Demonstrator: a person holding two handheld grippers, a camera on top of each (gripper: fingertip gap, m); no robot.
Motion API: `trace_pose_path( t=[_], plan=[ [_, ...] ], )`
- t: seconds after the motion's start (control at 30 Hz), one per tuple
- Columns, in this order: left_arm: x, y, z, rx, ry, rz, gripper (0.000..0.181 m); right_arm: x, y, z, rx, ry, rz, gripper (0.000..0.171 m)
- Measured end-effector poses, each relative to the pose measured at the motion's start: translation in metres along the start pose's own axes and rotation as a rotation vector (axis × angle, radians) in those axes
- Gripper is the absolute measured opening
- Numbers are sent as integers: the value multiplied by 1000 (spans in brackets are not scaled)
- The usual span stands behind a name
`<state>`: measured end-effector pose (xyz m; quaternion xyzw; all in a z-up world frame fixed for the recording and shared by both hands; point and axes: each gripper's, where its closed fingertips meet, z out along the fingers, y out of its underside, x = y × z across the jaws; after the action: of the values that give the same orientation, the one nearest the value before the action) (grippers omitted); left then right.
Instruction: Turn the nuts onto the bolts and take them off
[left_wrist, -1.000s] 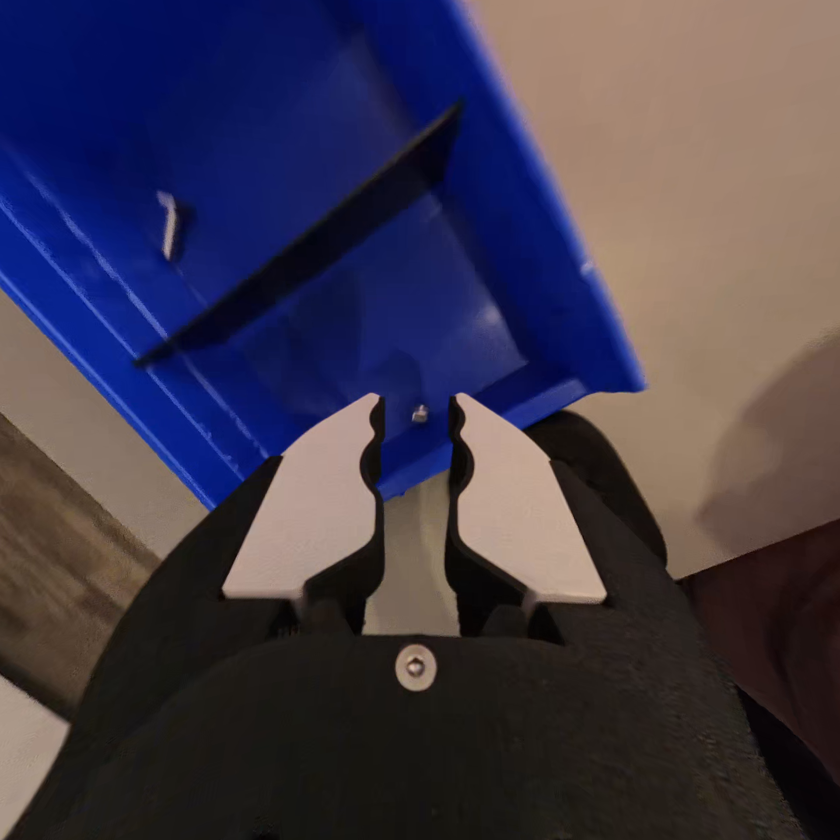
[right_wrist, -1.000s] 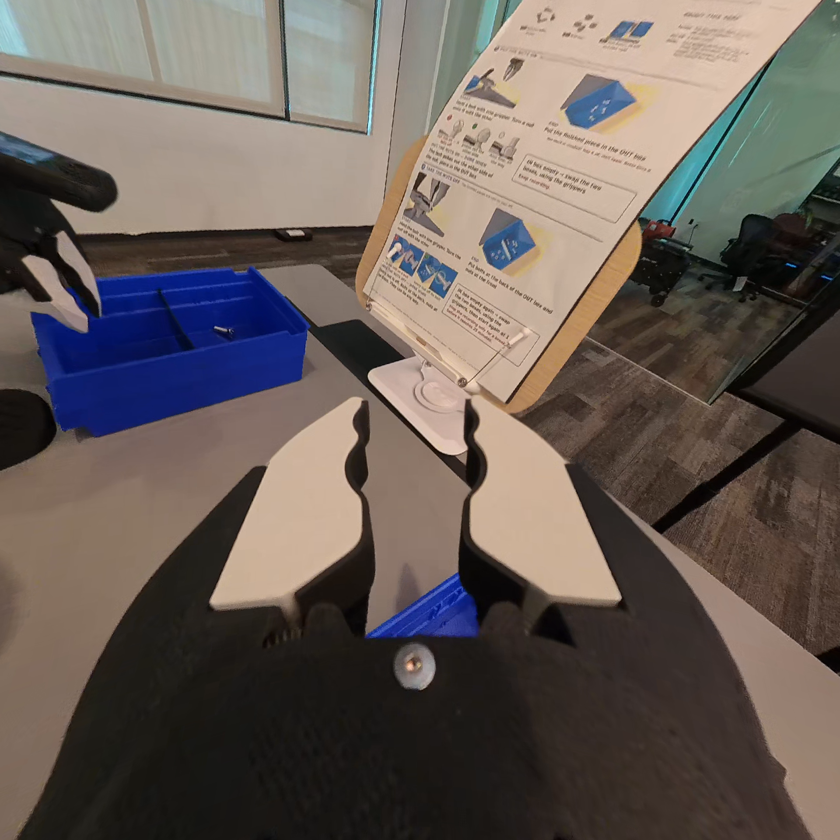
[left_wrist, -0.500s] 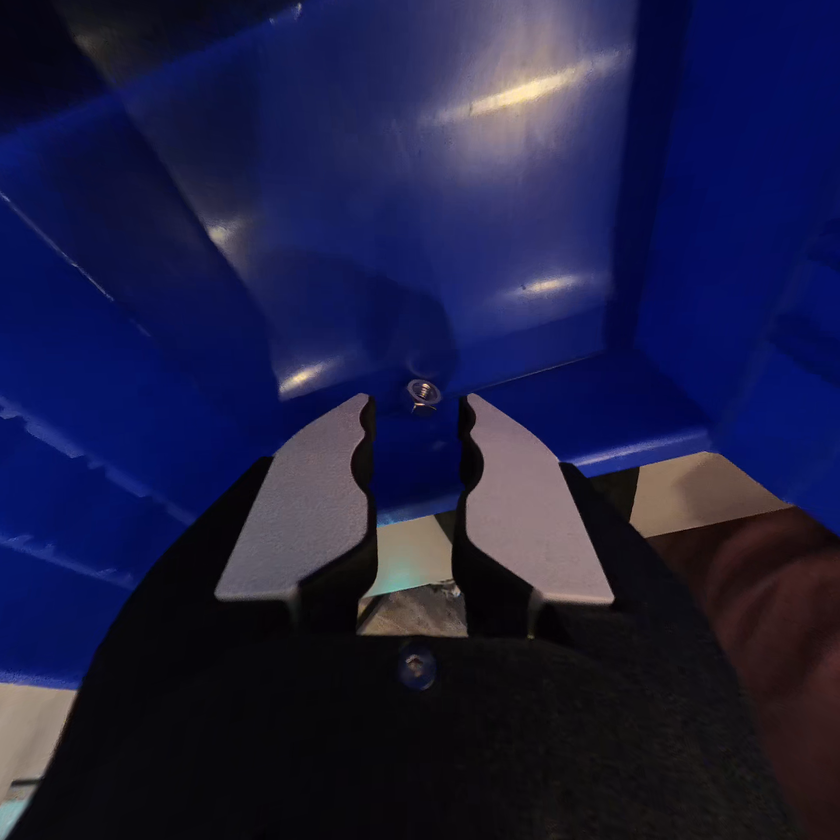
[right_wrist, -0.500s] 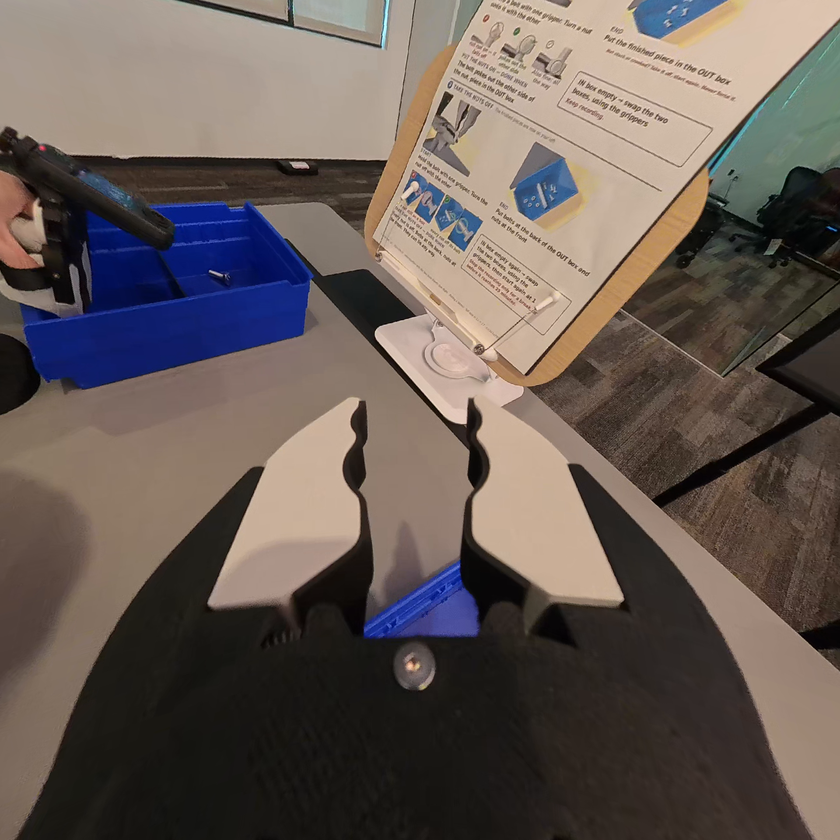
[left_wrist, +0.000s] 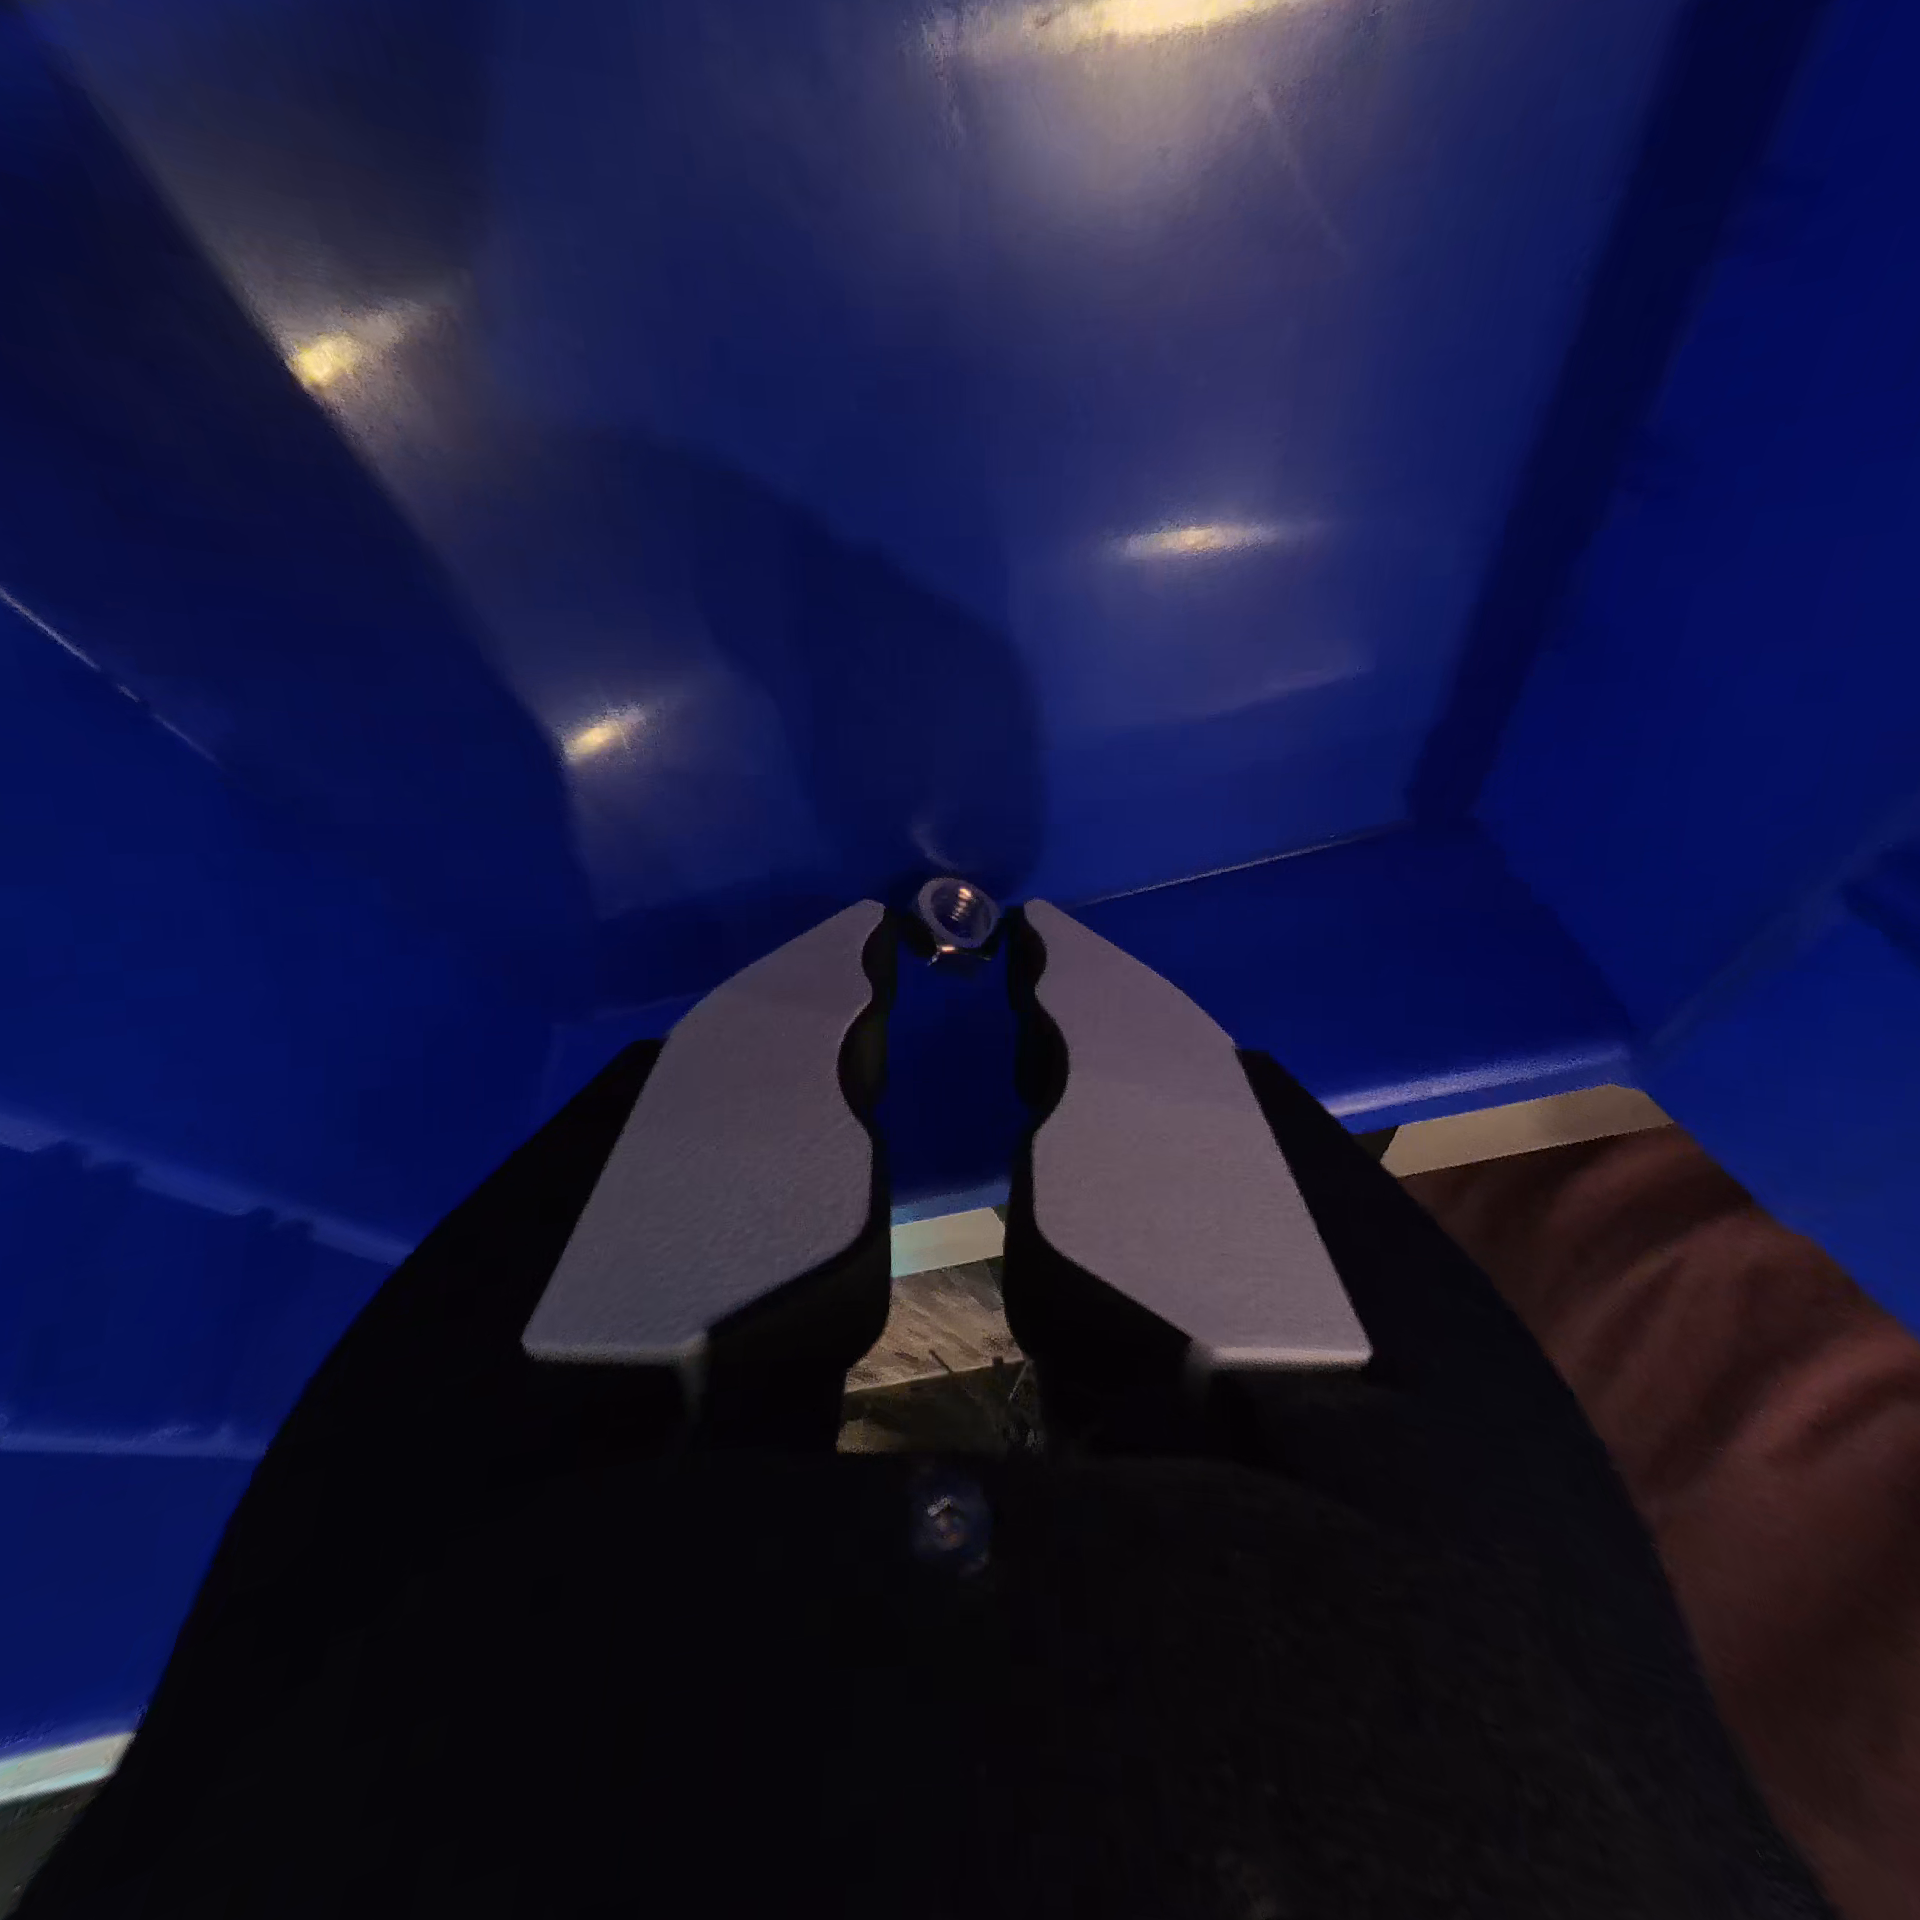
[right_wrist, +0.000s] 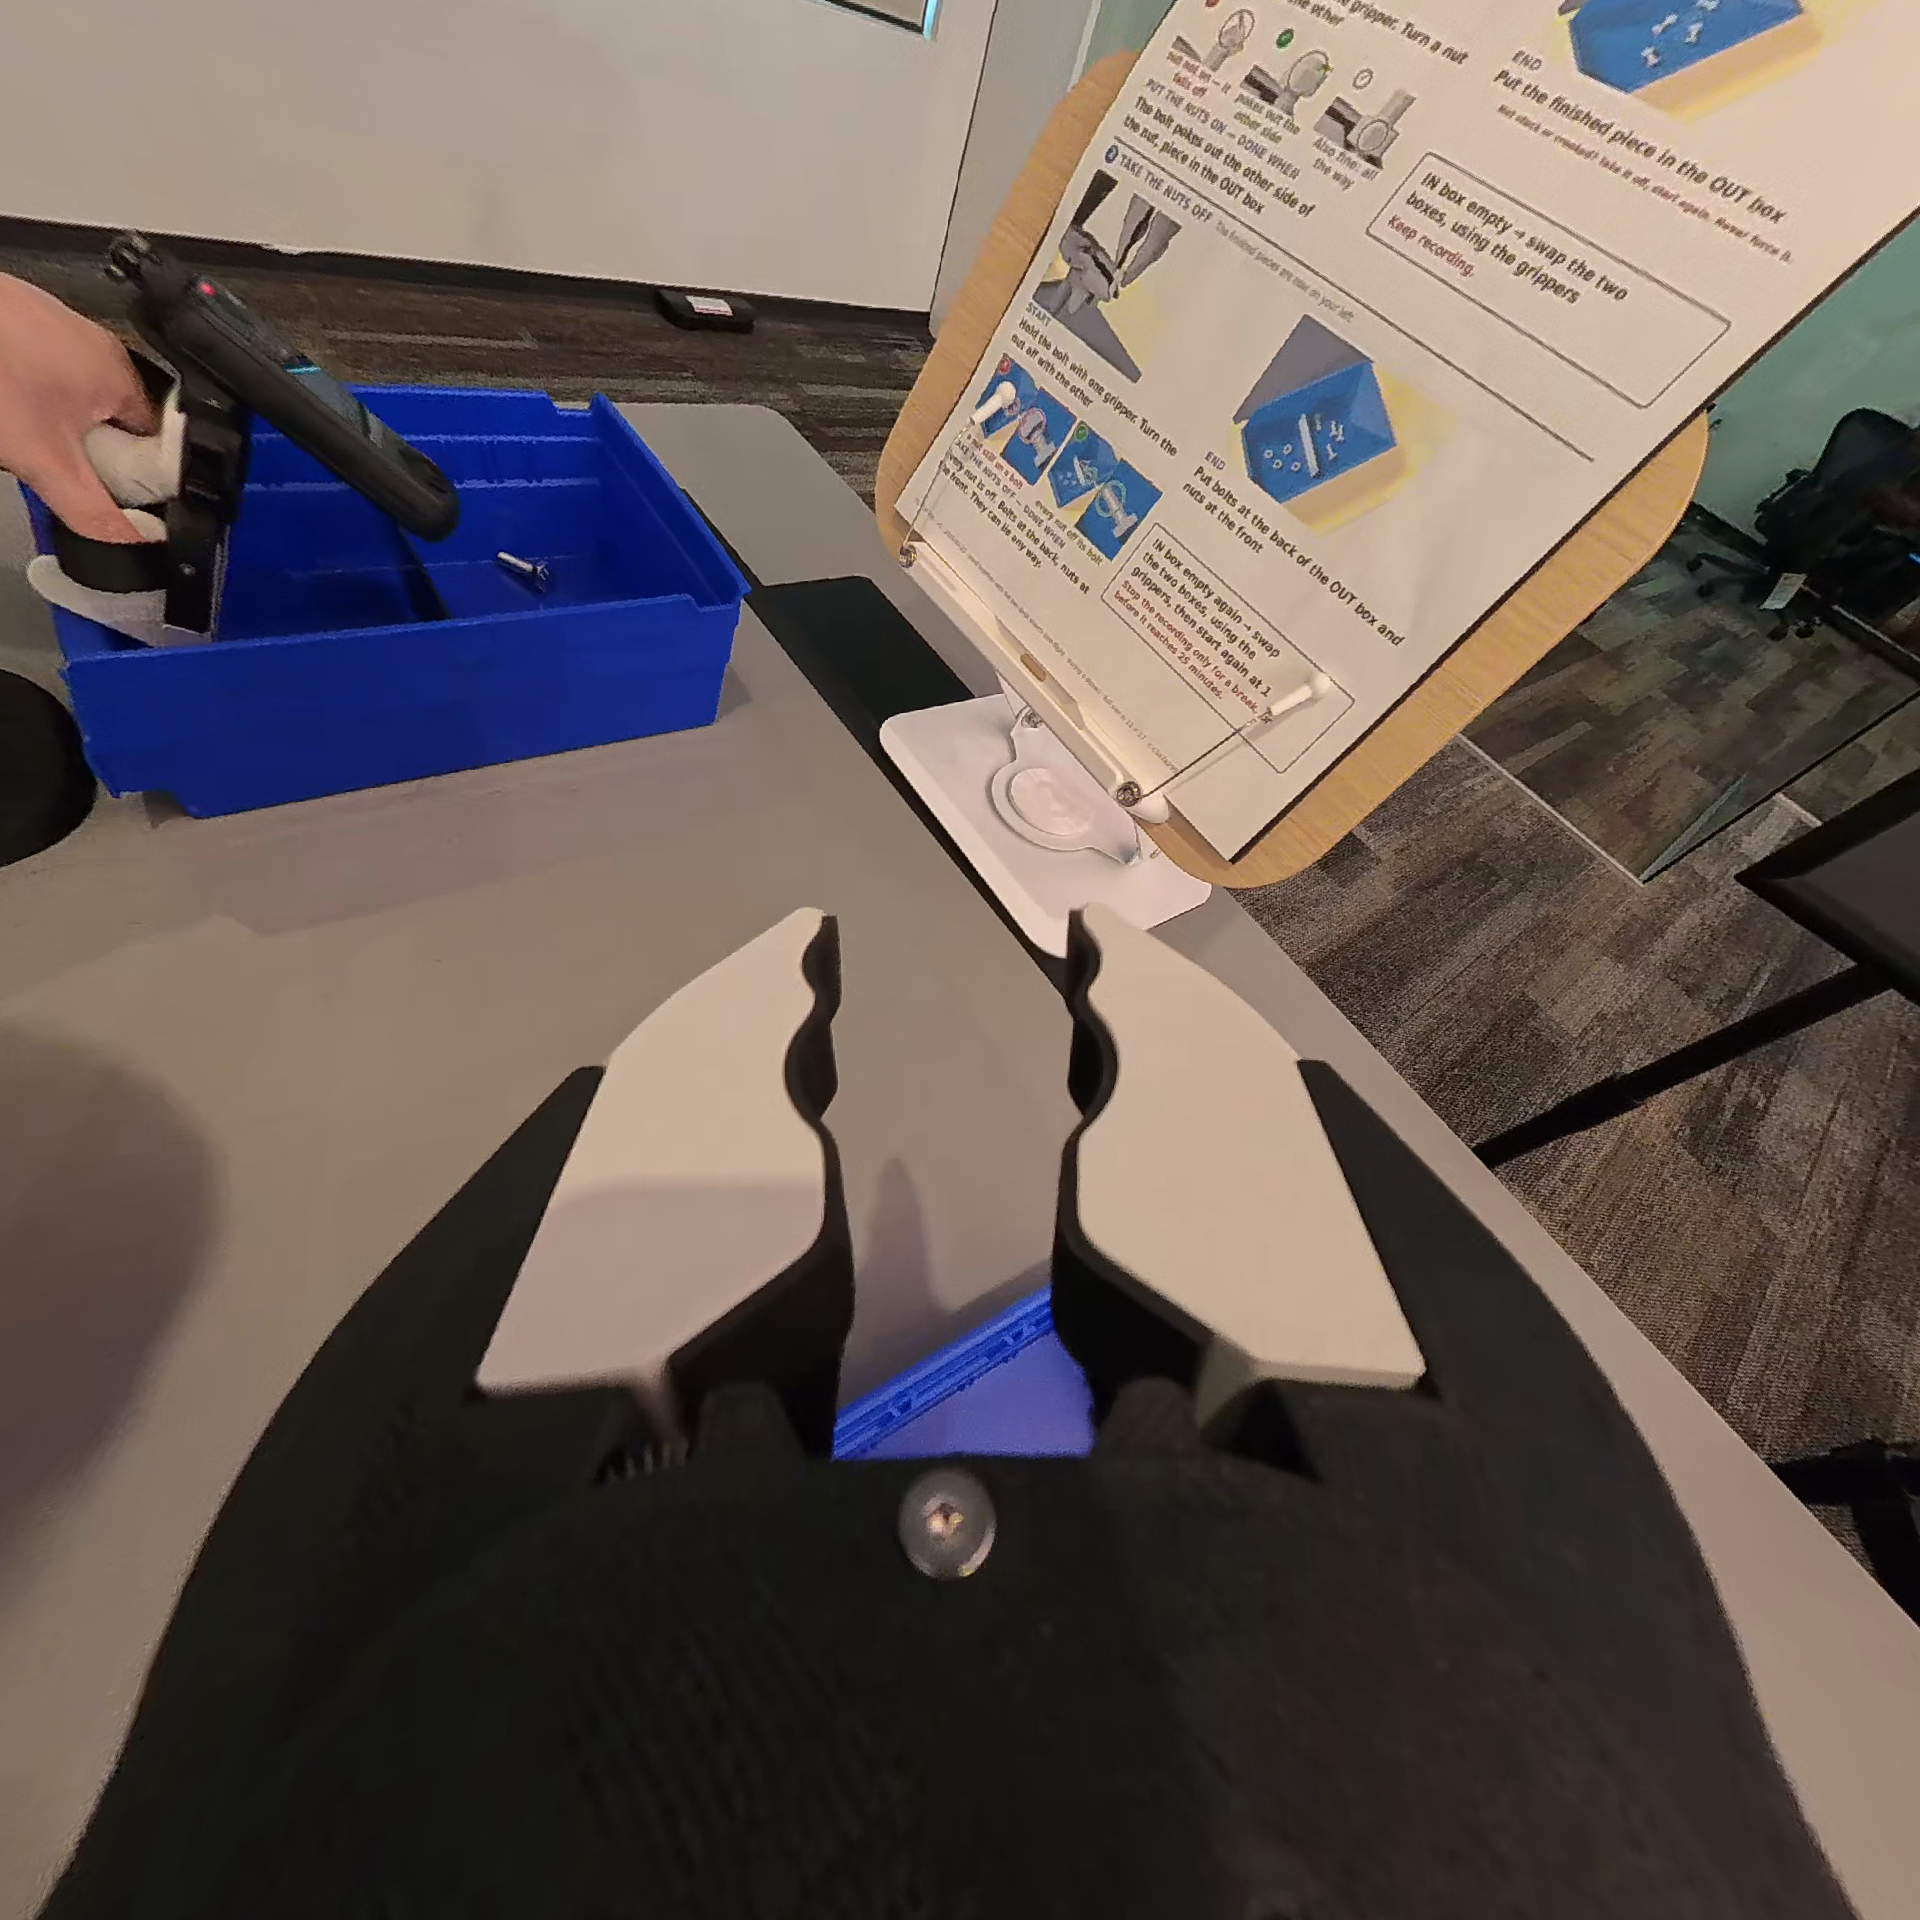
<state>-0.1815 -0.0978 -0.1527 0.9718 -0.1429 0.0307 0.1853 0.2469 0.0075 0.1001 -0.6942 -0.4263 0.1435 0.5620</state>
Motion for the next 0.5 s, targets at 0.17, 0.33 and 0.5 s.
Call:
trace_pose_path(
  t=[0.17, 0.33, 0.5],
  plan=[
    [-2, 1, -4, 16, -38, 43, 19, -1, -5, -6, 24, -1, -8, 41],
    [17, -5, -43, 187, 14, 93, 19, 0, -8, -11, 38, 9, -13, 41],
    [58, -17, -120, 447, -82, 272, 19, -2, -14, -17, 61, 8, -20, 41]
  ],
)
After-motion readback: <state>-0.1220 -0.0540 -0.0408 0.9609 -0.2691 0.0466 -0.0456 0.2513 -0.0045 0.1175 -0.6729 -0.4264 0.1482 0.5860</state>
